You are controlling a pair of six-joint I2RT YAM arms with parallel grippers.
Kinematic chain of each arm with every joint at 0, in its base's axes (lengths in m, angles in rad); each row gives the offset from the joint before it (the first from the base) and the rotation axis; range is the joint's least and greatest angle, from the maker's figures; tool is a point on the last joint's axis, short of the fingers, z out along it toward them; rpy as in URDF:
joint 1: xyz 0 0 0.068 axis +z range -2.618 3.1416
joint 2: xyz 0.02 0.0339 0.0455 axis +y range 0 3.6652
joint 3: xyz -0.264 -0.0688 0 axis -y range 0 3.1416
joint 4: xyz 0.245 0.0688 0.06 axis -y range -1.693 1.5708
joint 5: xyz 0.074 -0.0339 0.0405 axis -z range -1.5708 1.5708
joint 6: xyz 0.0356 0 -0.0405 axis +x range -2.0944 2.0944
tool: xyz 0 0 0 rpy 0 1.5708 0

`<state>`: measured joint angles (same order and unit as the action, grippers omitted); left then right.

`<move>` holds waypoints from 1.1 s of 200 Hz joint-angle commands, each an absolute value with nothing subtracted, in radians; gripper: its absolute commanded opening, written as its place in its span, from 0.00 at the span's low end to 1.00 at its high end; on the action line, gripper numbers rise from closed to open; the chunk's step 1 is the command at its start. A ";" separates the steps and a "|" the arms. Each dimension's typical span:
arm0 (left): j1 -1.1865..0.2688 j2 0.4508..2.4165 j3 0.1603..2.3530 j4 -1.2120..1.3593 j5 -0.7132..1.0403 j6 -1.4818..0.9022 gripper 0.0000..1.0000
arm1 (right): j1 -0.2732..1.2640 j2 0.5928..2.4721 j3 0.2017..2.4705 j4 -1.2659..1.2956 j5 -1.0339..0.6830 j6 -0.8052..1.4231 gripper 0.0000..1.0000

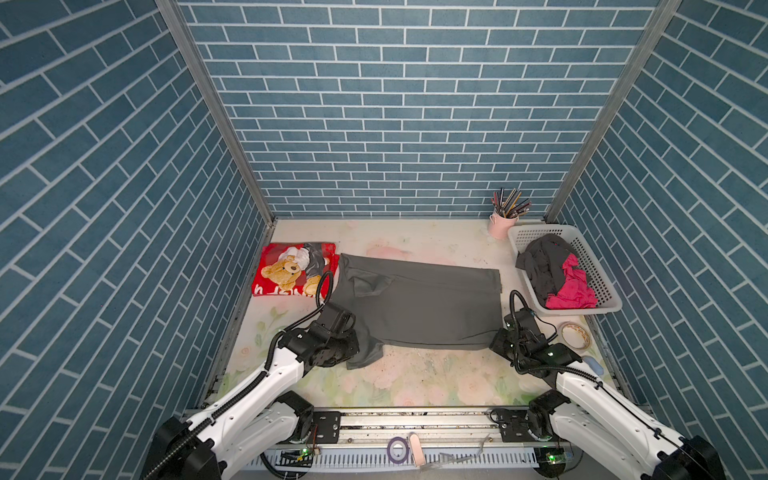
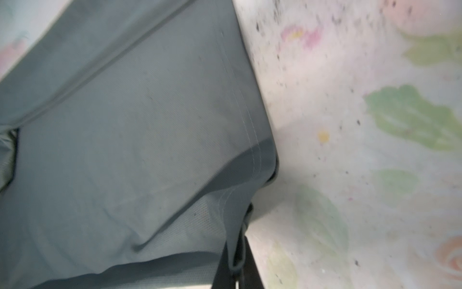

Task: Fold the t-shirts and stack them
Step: 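Grasp the grey shirt's near hem corners with both grippers, then lift the near hem with both grippers and fold it toward the far edge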

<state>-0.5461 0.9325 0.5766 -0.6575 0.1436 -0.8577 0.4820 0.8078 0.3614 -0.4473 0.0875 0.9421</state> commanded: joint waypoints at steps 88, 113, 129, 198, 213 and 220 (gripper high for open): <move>-0.496 1.017 0.810 -0.777 0.100 -0.690 0.00 | 0.486 0.768 0.345 -0.553 0.030 0.962 0.00; -0.444 1.014 0.823 -0.769 0.135 -0.651 0.00 | 0.508 0.734 0.344 -0.588 0.039 0.991 0.00; -0.410 1.017 0.830 -0.745 0.157 -0.629 0.00 | 0.509 0.731 0.368 -0.604 0.058 0.985 0.00; -0.347 1.181 0.904 -0.588 0.222 -0.573 0.00 | 0.508 0.927 0.534 -0.579 0.140 0.876 0.00; -0.338 1.230 0.931 -0.555 0.202 -0.565 0.00 | 0.506 0.967 0.547 -0.551 0.161 0.867 0.00; -0.336 1.255 0.946 -0.545 0.187 -0.560 0.00 | 0.504 0.986 0.554 -0.539 0.169 0.857 0.00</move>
